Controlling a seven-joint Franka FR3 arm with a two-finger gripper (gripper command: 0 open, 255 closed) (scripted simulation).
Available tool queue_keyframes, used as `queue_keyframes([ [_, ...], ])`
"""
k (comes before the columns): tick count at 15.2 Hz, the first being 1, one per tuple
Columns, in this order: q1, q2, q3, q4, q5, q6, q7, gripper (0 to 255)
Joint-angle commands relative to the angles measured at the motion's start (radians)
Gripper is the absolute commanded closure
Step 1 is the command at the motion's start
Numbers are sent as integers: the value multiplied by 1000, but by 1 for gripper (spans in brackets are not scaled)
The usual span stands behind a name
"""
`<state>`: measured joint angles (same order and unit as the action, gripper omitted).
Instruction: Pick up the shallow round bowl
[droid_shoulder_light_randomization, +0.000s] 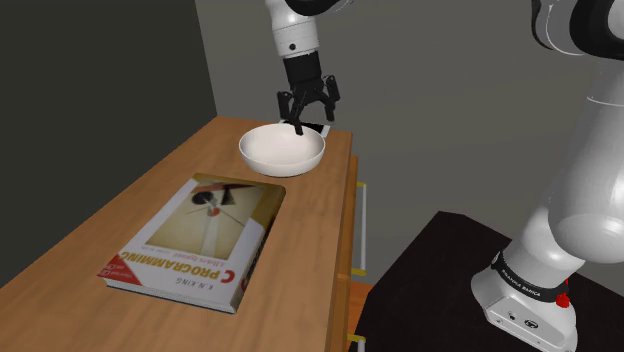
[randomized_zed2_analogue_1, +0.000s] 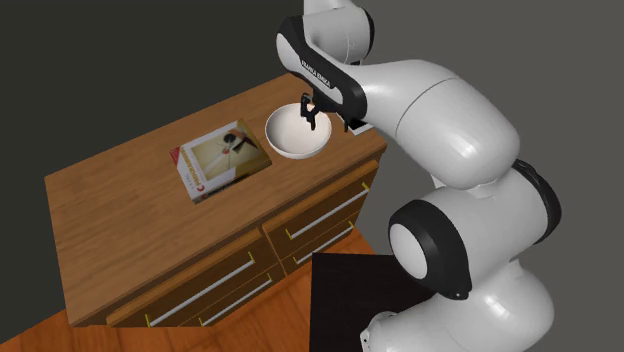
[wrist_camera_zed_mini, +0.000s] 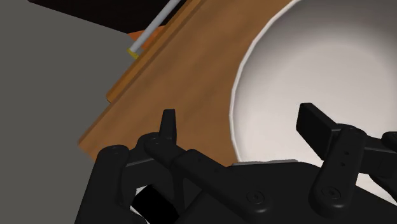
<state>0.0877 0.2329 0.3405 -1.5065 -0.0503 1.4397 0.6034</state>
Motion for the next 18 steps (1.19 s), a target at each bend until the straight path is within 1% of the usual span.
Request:
queue_keyframes([
  [1,0,-2,0,-9,1,7,0,0],
  [2,0,-2,0,-9,1,7,0,255],
  [11,0,-2,0,-8,1,7,0,255],
  [18,6,12,2,104,-3,-93,4,255],
])
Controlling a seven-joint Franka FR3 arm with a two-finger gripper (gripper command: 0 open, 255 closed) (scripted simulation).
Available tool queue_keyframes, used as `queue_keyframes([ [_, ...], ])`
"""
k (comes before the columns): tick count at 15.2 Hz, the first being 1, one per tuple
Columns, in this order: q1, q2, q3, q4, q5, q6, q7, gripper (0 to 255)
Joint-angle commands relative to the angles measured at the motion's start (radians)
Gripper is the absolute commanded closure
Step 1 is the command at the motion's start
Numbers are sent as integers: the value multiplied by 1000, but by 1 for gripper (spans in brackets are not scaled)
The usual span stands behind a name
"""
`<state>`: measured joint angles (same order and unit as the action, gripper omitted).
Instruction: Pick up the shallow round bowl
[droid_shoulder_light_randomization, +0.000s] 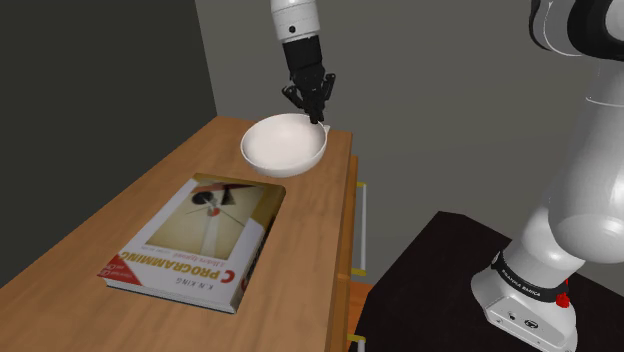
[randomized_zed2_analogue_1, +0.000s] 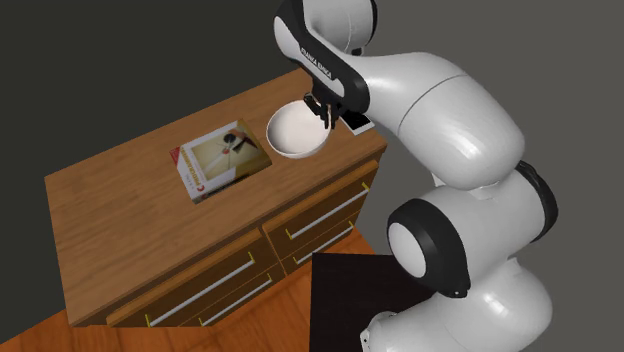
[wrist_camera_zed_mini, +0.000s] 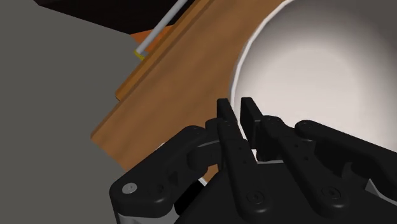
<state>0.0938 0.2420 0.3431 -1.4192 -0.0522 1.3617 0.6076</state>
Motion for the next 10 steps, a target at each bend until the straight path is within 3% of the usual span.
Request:
queue_keyframes([
  [1,2,6,0,35,-2,-30,0,255],
  [10,15,40,3,181,-12,-143,7,255],
])
